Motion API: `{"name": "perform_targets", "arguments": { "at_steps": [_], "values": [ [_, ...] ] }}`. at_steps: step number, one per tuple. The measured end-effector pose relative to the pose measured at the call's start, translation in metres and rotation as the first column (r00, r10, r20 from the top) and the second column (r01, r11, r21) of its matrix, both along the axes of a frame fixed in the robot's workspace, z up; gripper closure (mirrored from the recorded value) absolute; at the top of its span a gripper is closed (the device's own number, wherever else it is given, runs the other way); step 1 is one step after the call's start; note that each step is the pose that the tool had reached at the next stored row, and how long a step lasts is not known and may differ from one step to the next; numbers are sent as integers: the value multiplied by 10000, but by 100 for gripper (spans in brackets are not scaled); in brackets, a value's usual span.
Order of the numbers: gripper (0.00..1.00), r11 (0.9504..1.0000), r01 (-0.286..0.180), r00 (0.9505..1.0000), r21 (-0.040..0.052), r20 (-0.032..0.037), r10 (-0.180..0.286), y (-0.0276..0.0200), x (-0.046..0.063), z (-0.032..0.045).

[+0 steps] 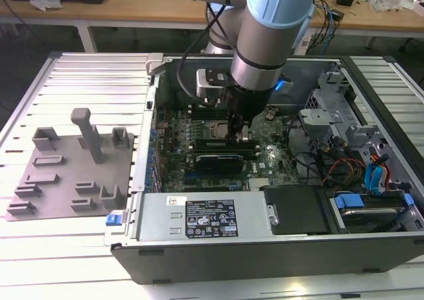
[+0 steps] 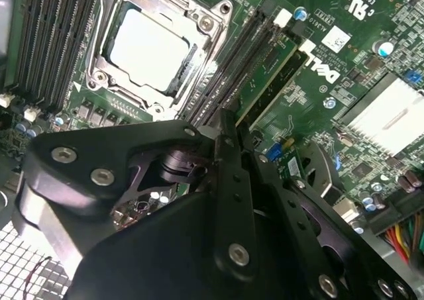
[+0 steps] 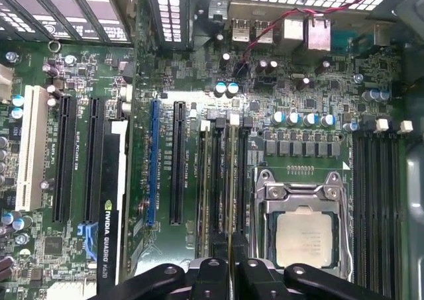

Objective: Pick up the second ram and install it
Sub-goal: 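Insert the second ram into the second slot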

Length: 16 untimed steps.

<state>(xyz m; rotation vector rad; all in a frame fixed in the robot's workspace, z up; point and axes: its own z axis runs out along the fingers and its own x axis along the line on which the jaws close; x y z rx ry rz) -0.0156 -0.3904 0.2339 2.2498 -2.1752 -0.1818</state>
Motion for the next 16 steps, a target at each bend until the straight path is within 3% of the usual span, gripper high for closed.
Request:
{"name": "perform_targets", "arguments": {
  "at_steps": [4,16],
  "values": [
    [89,9999,-102,9999,1,0,102,42,-1,-37],
    [89,9999,-109,9999,0,0,109,54,-16,-86]
  ]
}}
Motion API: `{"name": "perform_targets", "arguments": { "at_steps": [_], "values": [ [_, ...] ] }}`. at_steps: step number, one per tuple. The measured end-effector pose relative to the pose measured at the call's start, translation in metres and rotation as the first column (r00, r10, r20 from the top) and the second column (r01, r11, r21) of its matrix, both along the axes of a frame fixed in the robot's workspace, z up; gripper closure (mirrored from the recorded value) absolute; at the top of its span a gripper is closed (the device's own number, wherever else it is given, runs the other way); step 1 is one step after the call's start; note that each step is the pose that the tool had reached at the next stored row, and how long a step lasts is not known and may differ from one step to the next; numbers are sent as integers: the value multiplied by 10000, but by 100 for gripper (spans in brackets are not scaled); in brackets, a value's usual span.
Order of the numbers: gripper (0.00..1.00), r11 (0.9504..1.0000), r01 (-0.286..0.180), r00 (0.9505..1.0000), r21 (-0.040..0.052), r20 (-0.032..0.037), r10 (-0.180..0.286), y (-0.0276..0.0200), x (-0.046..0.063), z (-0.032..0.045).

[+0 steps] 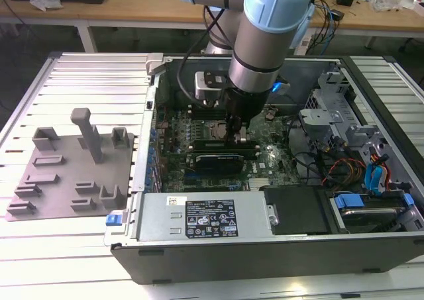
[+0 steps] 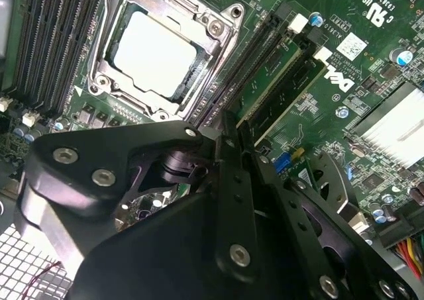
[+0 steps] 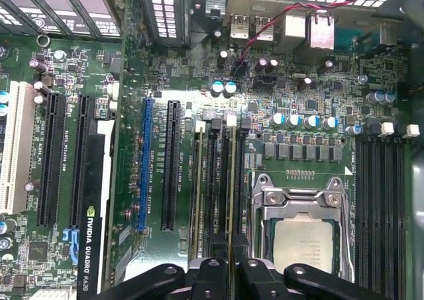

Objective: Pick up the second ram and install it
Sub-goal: 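Insert the second ram into the second slot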

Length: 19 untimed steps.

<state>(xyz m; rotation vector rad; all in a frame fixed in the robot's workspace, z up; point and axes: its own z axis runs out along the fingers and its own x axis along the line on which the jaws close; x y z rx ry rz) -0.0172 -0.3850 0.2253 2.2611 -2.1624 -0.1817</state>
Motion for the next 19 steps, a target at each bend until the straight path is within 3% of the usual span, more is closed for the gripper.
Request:
{"name": "perform_targets", "arguments": {
  "at_steps": [13,19],
  "values": [
    [89,10000,-30,10000,0,-1,30,-5,16,-14],
    [89,10000,-32,10000,27,-1,32,19,17,-55]
  ]
}}
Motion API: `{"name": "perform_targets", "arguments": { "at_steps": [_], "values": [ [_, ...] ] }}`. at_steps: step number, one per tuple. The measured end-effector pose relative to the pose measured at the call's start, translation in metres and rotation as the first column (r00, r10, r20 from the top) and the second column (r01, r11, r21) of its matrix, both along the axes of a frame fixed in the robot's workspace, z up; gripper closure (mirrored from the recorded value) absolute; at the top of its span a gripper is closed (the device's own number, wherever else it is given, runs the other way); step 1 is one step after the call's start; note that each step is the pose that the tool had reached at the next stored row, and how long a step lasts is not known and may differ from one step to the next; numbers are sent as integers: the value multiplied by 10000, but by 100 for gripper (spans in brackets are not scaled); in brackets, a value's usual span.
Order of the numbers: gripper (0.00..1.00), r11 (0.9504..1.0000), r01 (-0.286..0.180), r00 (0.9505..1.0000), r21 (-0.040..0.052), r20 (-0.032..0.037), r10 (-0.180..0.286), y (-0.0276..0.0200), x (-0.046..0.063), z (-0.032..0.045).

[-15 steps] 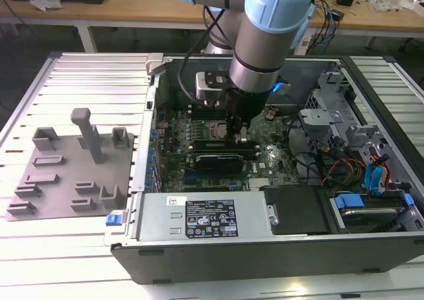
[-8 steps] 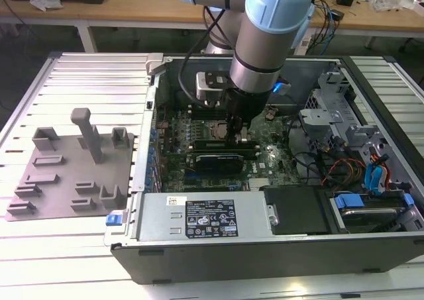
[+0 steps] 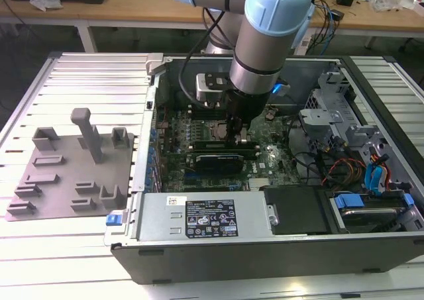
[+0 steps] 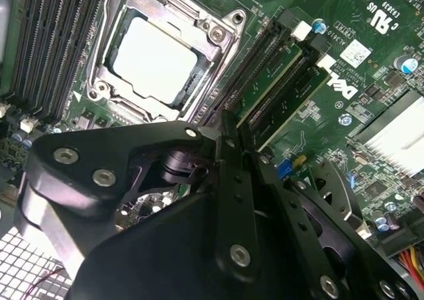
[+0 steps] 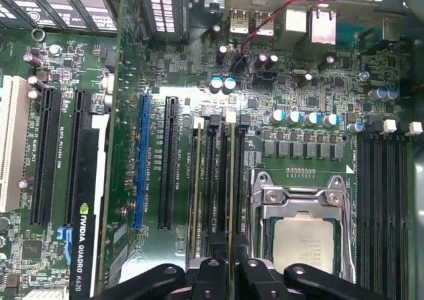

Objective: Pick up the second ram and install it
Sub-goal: 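Insert the second ram into the second slot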

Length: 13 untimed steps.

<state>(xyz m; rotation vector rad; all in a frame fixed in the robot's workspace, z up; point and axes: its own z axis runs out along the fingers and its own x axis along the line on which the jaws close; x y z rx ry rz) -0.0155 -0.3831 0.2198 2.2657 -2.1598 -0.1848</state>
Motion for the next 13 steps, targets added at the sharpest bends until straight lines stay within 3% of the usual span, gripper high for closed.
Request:
{"name": "perform_targets", "arguments": {
  "at_steps": [3,5,7,11,12,13],
  "values": [
    [89,10000,1,10000,2,1,-1,2,0,-9],
    [81,10000,0,10000,18,8,0,6,1,-17],
    [81,10000,1,10000,3,2,-1,3,0,-11],
    [81,10000,3,10000,-17,5,-3,20,-1,249],
    [83,10000,1,10000,-55,5,-1,33,0,333],
    [92,10000,1,10000,-91,6,-1,44,0,412]
  ]
}}
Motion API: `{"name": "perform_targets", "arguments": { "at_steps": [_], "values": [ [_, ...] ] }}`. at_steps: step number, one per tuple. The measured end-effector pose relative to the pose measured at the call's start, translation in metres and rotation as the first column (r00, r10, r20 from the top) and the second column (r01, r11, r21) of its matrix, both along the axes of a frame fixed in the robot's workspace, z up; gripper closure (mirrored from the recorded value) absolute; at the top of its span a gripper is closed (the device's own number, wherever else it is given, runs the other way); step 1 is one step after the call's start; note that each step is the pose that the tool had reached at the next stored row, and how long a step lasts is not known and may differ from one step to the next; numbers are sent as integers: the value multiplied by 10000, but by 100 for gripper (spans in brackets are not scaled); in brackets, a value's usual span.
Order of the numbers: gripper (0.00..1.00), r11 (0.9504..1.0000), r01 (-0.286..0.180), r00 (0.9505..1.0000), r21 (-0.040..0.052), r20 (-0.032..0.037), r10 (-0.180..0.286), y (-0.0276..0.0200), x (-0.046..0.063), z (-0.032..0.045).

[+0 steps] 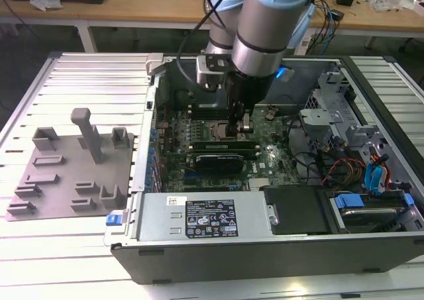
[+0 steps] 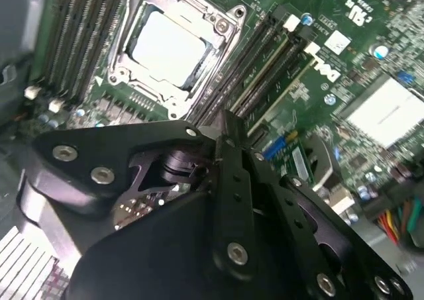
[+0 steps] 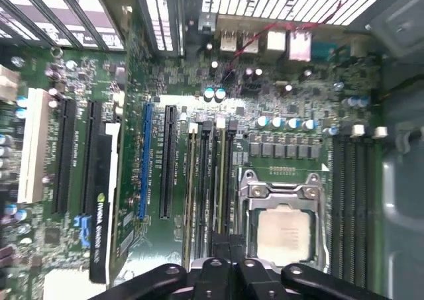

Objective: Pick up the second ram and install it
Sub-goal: 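Insert the second ram into the second slot, then press down the second ram until it locks into place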

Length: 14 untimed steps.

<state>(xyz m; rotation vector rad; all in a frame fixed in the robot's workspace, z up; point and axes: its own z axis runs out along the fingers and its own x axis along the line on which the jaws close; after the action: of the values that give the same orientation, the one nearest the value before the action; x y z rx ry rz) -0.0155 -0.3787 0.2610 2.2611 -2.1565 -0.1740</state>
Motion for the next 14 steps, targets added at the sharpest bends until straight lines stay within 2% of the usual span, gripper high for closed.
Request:
{"name": "perform_targets", "arguments": {
  "at_steps": [1,3,14],
  "values": [
    [92,10000,0,10000,-20,0,0,5,0,45],
    [92,10000,-2,10000,-29,1,2,7,0,85],
    [92,10000,-4,10000,-31,0,4,7,0,86]
  ]
}}
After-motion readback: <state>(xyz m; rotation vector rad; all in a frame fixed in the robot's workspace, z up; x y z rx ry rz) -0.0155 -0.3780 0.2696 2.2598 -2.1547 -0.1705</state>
